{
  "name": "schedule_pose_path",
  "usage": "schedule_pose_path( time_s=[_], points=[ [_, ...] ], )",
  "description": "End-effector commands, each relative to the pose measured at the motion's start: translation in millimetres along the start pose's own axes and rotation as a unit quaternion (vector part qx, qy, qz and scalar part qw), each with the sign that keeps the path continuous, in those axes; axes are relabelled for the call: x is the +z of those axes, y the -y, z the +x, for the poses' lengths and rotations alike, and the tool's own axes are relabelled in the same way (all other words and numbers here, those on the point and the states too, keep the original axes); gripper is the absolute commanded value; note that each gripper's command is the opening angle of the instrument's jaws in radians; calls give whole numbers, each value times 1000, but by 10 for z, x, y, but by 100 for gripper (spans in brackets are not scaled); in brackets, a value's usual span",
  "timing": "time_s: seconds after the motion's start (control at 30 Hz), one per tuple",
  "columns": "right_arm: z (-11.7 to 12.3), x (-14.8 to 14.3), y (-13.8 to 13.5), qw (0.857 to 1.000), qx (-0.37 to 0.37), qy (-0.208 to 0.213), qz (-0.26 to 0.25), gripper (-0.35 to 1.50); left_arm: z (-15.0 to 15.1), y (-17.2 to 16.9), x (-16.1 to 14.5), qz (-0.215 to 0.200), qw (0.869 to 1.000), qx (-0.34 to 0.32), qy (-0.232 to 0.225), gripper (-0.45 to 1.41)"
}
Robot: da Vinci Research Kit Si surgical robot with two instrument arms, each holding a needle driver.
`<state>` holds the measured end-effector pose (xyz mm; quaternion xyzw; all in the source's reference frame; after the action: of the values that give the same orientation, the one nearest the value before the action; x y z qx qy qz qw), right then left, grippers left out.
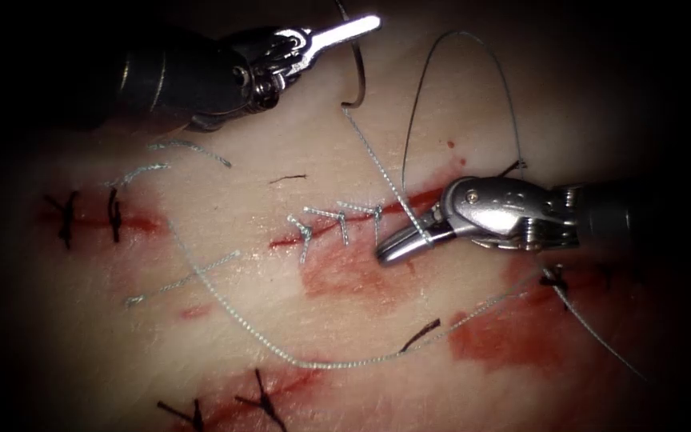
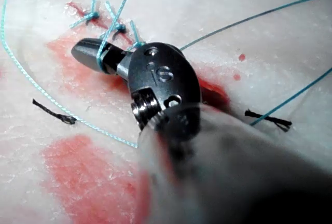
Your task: Wound Closure
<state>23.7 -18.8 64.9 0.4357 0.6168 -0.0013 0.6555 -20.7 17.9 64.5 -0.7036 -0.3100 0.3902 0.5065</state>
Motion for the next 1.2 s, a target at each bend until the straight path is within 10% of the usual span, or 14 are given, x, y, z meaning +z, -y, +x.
schedule_pose_path(
  time_s=[0.03,0.4,0.97,1.2],
  points=[
    [-5,5,10,999,32,6,4,-35,6,7,-3,7,1000,5,-4,-45],
    [-22,-23,81,974,221,38,8,-35,82,16,-61,51,996,73,-30,-45],
    [-37,-76,206,896,423,136,5,-35,192,-13,-148,124,975,171,-65,-45],
    [3,-67,155,932,315,78,-162,-35,152,-33,-134,73,989,117,-46,-45]
  ],
)
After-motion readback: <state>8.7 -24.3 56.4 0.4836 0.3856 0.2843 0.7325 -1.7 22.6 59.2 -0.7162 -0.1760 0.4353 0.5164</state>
